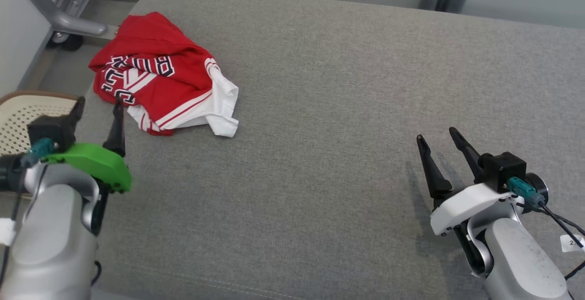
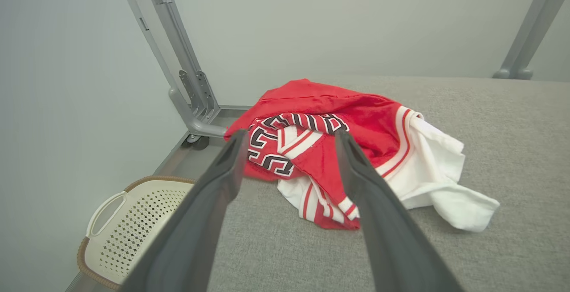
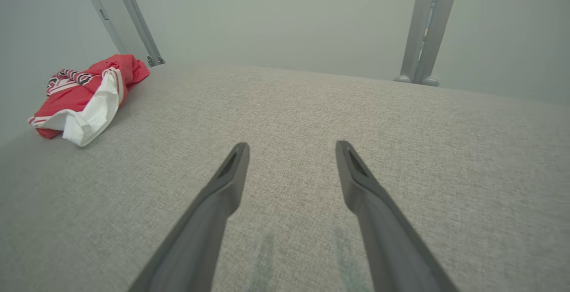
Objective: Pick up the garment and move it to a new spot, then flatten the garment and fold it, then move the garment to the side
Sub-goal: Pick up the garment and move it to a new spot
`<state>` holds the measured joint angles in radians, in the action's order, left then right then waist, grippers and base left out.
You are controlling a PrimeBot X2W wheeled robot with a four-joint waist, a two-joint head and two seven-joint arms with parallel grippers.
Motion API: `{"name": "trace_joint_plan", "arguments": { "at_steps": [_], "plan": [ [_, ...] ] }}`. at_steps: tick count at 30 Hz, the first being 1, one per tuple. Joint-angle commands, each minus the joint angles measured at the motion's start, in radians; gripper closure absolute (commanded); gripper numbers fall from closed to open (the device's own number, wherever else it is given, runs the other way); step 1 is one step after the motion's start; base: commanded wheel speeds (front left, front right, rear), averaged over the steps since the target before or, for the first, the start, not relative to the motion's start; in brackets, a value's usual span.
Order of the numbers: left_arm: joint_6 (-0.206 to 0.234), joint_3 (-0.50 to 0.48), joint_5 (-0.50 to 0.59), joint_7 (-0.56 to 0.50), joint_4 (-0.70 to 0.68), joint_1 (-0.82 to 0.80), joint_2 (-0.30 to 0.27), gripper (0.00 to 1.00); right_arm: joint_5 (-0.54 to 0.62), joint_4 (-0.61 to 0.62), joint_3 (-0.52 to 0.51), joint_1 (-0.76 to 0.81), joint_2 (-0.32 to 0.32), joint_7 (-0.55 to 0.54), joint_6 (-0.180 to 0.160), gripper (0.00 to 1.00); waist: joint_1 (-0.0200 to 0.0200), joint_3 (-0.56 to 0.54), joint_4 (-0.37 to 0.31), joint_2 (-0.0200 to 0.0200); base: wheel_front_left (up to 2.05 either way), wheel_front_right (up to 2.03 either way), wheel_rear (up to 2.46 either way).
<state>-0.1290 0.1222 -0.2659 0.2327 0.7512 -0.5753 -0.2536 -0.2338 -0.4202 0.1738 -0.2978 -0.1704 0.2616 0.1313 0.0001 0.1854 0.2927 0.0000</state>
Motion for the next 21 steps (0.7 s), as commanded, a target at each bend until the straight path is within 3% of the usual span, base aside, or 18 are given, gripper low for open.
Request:
{"name": "trace_joint_plan", "arguments": {
  "at_steps": [1,12,21],
  "plan": [
    [-0.002,0.030,-0.036,-0.019,0.009,-0.043,-0.033,0.00,0.002,0.007,-0.001,-0.018,-0.009,0.004,-0.001,0.00,-0.0001,0.061,-0.068,0.0000,0.00,0.00,0.00],
    [-0.002,0.253,-0.328,-0.240,-0.002,-0.205,-0.278,0.00,0.010,0.050,-0.003,-0.053,-0.025,0.004,-0.001,0.00,-0.0001,0.162,-0.187,0.0000,0.00,0.00,0.00],
    [-0.002,0.281,-0.524,-0.356,0.045,-0.239,-0.411,0.00,0.018,0.093,-0.007,-0.085,-0.055,0.004,-0.001,0.00,-0.0001,0.240,-0.279,0.0000,0.00,0.00,0.00]
  ]
}}
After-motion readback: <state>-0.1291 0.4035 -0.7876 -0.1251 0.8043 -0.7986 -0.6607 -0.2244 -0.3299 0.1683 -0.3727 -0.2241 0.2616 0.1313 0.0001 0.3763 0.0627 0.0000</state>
